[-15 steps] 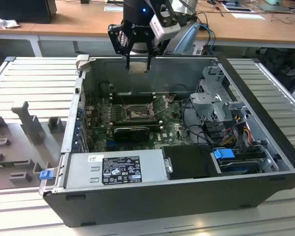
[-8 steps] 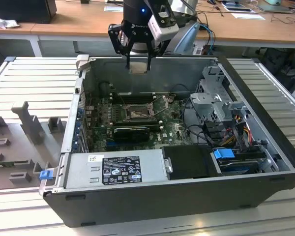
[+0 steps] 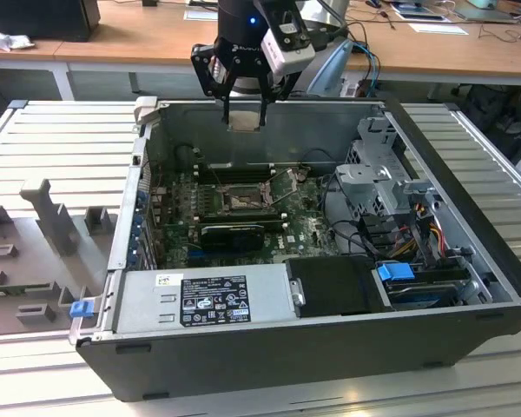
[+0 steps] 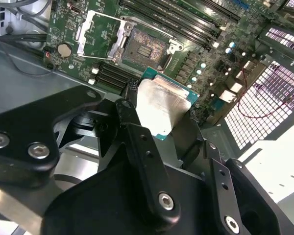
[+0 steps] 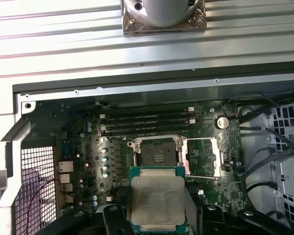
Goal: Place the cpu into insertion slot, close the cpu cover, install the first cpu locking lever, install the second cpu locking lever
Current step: 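Place the cpu into insertion slot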
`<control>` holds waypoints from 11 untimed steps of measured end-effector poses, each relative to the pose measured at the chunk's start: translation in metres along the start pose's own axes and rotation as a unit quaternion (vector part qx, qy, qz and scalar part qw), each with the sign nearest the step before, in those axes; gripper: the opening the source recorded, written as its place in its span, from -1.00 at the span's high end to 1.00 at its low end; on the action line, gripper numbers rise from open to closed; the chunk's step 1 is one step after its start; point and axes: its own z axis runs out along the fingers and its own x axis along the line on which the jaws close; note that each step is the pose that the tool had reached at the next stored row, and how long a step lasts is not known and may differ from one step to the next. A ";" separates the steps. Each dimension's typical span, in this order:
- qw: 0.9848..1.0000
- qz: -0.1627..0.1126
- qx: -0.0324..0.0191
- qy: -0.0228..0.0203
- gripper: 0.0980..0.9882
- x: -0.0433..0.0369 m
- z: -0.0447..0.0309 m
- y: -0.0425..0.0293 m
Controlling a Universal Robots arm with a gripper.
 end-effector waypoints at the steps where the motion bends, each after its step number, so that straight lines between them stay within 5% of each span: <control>1: 1.000 0.002 0.000 0.000 0.03 0.0000 0.0000 0.0000; 11: 1.000 0.018 0.000 -0.002 0.03 0.0000 0.0000 0.0000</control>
